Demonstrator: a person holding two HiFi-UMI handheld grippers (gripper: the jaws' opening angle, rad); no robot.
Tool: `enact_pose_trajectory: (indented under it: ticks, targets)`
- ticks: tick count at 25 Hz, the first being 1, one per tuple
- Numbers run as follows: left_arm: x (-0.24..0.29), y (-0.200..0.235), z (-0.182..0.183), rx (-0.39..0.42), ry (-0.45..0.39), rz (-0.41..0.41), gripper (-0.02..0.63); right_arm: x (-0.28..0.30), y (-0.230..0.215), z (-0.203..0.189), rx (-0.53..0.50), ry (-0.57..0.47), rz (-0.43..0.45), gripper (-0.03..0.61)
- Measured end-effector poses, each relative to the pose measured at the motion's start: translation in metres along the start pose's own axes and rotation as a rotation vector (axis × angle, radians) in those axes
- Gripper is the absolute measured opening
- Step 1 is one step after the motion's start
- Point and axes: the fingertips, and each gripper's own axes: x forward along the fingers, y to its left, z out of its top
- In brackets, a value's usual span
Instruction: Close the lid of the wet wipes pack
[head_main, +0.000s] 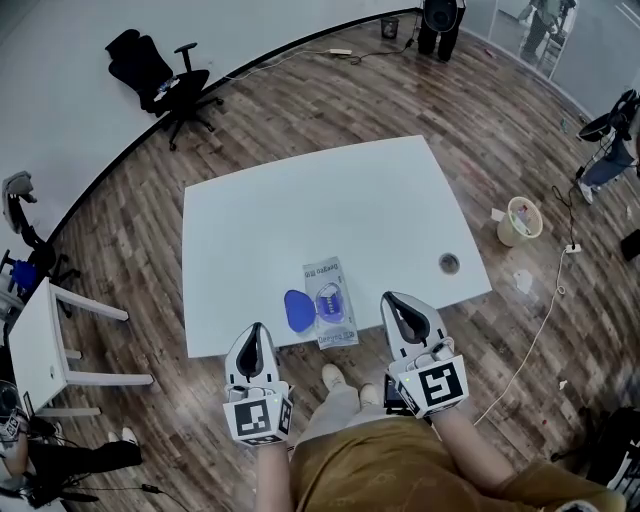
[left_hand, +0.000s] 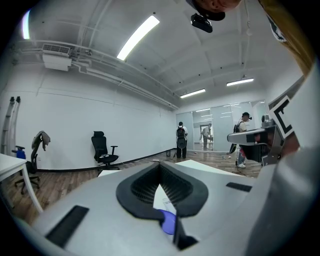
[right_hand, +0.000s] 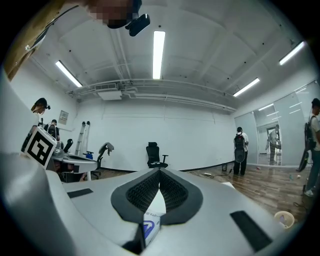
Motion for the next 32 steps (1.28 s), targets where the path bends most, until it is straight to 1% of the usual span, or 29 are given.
enact_pose_trajectory:
  ticks: [8, 14, 18, 23, 32]
  targets:
    - [0.029, 0.028, -0.020, -0.011, 0.041, -0.027, -0.005, 0.039, 0.008, -0.007, -0.018, 0.027, -0.019, 0.006]
    - [0.049, 0.042, -0.033, -0.005, 0.063, -0.069, -0.005, 0.051, 0.011, -0.015, -0.039, 0.053, -0.056, 0.006]
    - [0.061, 0.045, -0.043, -0.001, 0.086, -0.082, -0.005, 0.057, 0.008, -0.019, -0.044, 0.072, -0.070, 0.006]
    - [0.071, 0.044, -0.049, 0.002, 0.106, -0.098, -0.005, 0.065, 0.004, -0.021, -0.045, 0.082, -0.066, 0.006]
    - [0.093, 0.043, -0.071, 0.014, 0.174, -0.077, -0.005, 0.089, -0.015, -0.040, -0.050, 0.126, -0.029, 0.006]
